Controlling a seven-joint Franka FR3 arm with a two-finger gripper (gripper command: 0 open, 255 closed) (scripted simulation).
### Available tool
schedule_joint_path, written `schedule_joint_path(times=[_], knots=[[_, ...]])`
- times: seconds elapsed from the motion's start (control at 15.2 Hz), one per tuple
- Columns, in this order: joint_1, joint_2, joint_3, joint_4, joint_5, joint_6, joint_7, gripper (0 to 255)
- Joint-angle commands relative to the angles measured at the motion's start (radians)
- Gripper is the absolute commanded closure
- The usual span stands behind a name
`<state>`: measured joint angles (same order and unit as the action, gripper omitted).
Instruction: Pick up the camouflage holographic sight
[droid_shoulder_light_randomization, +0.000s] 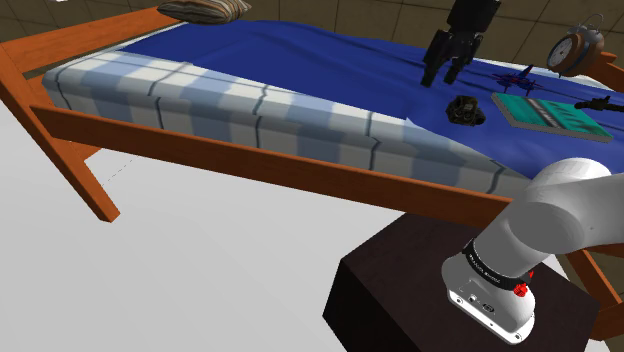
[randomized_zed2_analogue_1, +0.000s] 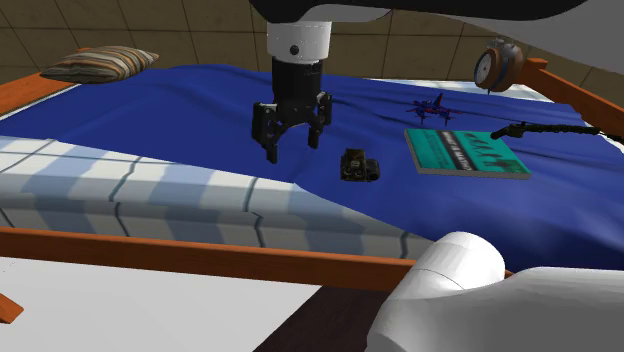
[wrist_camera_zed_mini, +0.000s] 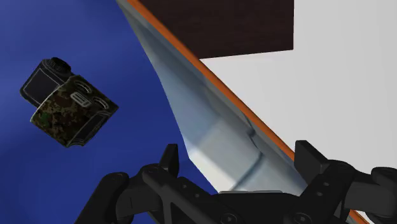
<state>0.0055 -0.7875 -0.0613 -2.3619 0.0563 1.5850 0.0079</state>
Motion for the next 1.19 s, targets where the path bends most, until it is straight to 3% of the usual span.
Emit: schedule_joint_path(times=[0.0, 0.46, 0.86, 1.12], knots=[[0.000, 0.000, 0.000, 0.000, 0.000, 0.000, 0.000, 0], [0.026, -0.088, -0.185, -0.083, -0.181, -0.010, -0.398, 0], [0.060, -0.079, -0.365, -0.079, -0.346, 0.024, -0.744, 0], [0.060, -0.080, -0.393, -0.117, -0.371, 0.066, -0.773, 0]])
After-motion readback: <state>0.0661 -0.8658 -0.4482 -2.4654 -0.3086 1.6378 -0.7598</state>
